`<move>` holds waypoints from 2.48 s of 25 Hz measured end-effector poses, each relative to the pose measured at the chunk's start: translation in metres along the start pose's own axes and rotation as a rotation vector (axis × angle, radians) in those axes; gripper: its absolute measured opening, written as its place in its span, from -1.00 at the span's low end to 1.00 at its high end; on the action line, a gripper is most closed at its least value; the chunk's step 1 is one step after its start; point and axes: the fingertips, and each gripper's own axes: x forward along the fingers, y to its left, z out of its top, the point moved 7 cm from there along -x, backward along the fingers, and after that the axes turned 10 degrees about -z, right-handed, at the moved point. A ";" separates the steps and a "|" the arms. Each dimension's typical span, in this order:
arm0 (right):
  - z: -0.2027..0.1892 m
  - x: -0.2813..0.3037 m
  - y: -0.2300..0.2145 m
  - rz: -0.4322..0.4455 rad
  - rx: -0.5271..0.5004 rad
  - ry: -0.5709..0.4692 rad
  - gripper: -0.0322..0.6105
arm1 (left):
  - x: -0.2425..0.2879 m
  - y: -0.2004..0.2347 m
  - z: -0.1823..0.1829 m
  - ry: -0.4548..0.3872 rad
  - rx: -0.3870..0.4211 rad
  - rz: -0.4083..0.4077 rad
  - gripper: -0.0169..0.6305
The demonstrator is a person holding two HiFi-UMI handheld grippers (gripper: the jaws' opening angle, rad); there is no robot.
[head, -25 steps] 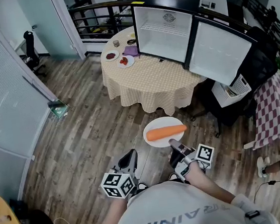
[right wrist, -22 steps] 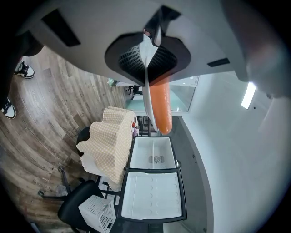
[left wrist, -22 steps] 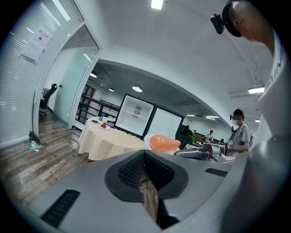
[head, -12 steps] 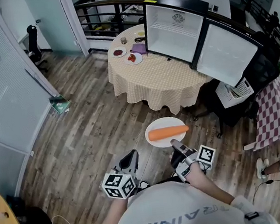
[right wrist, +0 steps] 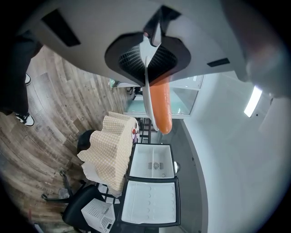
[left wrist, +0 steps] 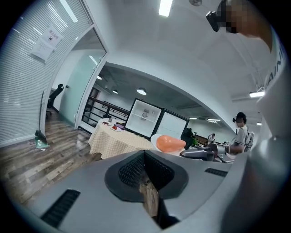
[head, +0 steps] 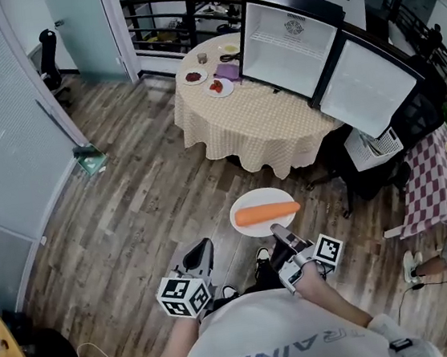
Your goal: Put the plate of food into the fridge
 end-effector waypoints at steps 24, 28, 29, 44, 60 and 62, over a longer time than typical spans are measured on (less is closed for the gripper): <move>0.100 0.122 0.037 0.044 0.016 0.044 -0.79 | 0.107 0.073 0.068 0.040 0.030 0.044 -0.92; 0.130 0.135 0.043 0.046 0.023 0.043 -0.79 | 0.139 0.076 0.082 0.045 0.040 0.043 -0.92; 0.138 0.137 0.044 0.048 0.026 0.042 -0.79 | 0.147 0.076 0.085 0.045 0.042 0.043 -0.92; 0.245 0.156 0.039 0.050 0.048 0.031 -0.79 | 0.251 0.071 0.105 0.059 0.047 0.058 -0.92; 0.292 0.186 0.040 0.050 0.094 -0.081 -0.79 | 0.326 0.113 0.130 0.100 0.062 -0.047 -0.92; 0.299 0.197 0.047 0.054 0.095 -0.104 -0.79 | 0.339 0.125 0.140 0.102 0.072 -0.074 -0.92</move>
